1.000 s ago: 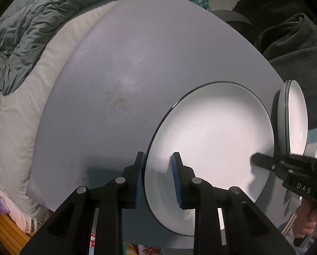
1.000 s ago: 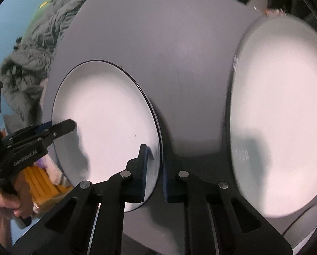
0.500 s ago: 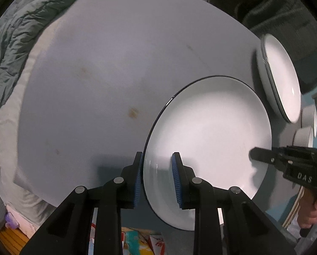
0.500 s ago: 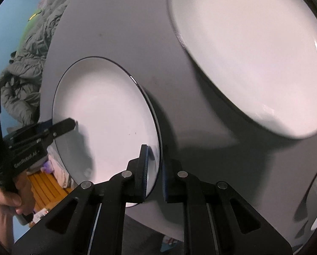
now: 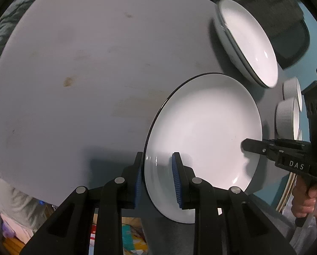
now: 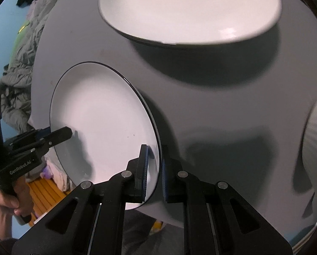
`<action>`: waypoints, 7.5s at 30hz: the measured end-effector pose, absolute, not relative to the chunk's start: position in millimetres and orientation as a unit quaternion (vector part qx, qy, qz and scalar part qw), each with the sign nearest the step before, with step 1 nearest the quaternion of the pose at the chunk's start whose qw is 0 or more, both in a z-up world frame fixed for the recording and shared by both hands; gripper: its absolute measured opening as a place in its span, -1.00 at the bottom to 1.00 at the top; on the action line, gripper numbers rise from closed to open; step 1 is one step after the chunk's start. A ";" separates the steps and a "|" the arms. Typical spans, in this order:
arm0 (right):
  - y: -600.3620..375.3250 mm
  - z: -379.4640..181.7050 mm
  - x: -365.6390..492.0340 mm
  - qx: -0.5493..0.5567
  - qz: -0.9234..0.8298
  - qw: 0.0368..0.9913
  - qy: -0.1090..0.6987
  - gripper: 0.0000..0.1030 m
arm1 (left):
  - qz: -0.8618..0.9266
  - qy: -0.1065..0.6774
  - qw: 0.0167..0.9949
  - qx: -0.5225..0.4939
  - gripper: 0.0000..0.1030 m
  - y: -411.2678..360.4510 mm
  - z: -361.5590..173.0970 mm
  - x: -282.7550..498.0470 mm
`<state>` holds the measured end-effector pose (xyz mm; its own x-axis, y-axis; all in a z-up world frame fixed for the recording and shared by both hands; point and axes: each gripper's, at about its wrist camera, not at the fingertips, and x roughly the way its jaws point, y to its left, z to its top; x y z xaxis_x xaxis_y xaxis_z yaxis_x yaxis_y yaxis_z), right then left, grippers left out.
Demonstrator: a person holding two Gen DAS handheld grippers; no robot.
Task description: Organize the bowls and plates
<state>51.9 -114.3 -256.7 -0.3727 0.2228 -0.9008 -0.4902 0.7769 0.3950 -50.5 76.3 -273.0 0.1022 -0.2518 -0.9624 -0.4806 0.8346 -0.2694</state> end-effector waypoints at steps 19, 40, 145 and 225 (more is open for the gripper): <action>-142.4 -264.4 54.7 -0.004 0.288 0.581 0.761 -0.69 | 0.030 0.687 0.683 -0.244 -0.52 56.3 -281.7 -29.7; -158.5 -233.0 60.1 -0.007 0.310 0.580 0.754 -0.73 | 0.054 0.676 0.691 -0.250 -0.52 65.0 -245.3 -26.9; -141.4 -104.3 179.3 -0.151 0.173 0.755 0.614 0.32 | 0.075 0.592 0.795 -0.104 0.40 32.3 -113.0 105.6; -324.1 26.2 79.5 0.040 -0.018 0.843 0.536 0.35 | -0.127 0.511 0.849 -0.050 0.44 -90.6 0.2 78.2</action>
